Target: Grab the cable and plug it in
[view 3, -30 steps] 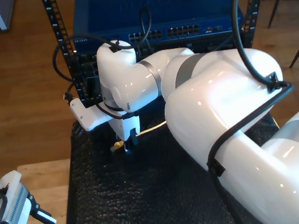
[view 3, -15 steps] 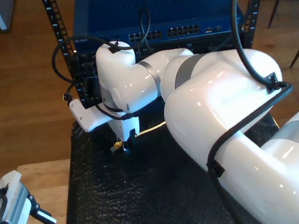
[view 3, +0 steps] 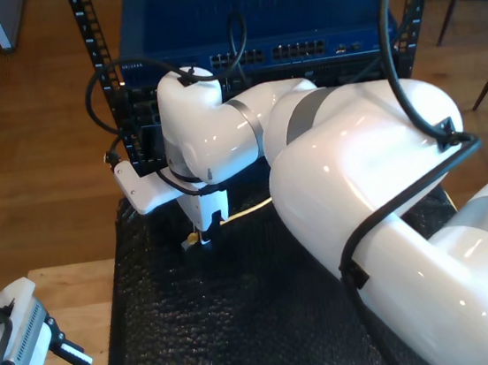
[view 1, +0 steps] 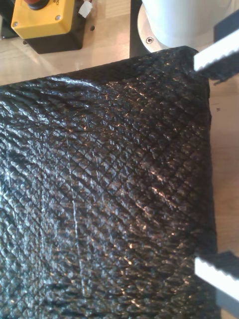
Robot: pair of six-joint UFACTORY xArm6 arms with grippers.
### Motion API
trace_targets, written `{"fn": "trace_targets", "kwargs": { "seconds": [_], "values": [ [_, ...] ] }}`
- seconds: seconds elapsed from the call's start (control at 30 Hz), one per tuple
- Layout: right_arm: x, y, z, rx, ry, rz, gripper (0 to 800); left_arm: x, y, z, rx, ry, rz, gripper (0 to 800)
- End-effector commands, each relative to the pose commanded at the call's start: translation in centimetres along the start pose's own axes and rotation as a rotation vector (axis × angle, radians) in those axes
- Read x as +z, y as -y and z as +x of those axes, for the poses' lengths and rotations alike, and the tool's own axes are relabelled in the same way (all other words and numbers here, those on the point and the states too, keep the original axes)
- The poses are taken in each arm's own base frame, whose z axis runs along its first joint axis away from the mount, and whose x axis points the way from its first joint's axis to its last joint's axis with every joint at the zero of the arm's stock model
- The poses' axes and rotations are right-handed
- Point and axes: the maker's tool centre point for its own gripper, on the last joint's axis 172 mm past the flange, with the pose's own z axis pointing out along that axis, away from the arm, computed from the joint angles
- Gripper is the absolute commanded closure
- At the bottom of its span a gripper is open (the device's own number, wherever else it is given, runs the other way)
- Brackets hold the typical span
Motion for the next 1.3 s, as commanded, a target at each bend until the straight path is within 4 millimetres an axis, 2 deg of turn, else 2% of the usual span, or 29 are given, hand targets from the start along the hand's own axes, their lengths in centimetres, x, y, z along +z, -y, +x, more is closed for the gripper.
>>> {"fn": "trace_targets", "kwargs": {
  "seconds": [0.1, 0.23, 0.57, 0.83, 1.0, 1.2, 1.3],
  "values": [
    [-1.4, 1.3, -0.9, 0.021, 0.004, 0.028, 797, -0.1, 0.4, 0.9, 0.001, -0.019, 0.010, 0],
    [-4.6, 2.8, -3.2, 0.062, 0.003, 0.043, 797, -0.3, 0.9, 1.7, 0.001, -0.038, 0.030, 0],
    [-10.8, 7.3, -5.6, 0.140, -0.004, 0.003, 797, -0.2, 1.3, 4.7, -0.015, -0.025, 0.027, 0],
    [-16.1, 11.4, -9.5, 0.238, -0.012, -0.061, 797, -0.6, 2.9, 8.6, -0.014, -0.100, 0.060, 0],
    [-19.1, 14.1, -11.5, 0.281, -0.011, -0.066, 797, 0.0, 3.1, 10.8, -0.002, -0.111, 0.039, 0],
    [-22.4, 16.5, -13.2, 0.326, -0.011, -0.083, 797, 0.9, 3.1, 13.0, 0.018, -0.085, 0.002, 0],
    [-23.7, 17.7, -13.4, 0.331, -0.012, -0.085, 797, 1.0, 3.3, 14.3, 0.025, -0.089, -0.003, 0]
  ]
}}
